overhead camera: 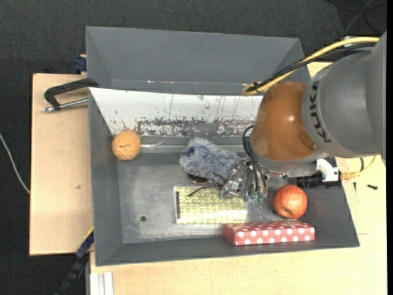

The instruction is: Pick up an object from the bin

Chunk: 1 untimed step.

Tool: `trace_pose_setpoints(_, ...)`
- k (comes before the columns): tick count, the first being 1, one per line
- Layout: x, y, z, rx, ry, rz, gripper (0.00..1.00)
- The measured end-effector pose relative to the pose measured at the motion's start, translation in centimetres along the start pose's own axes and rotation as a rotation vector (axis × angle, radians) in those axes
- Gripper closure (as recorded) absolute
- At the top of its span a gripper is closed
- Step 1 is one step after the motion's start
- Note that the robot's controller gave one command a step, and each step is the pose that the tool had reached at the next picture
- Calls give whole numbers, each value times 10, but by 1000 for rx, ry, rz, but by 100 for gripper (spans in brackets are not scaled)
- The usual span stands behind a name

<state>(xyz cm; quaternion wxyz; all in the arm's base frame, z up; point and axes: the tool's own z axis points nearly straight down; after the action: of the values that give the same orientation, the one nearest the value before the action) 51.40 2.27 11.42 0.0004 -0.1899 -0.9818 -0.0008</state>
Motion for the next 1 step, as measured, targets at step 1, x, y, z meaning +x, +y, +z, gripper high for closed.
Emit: trace_pose_setpoints(1,8,-5,-25,5,7,27,100)
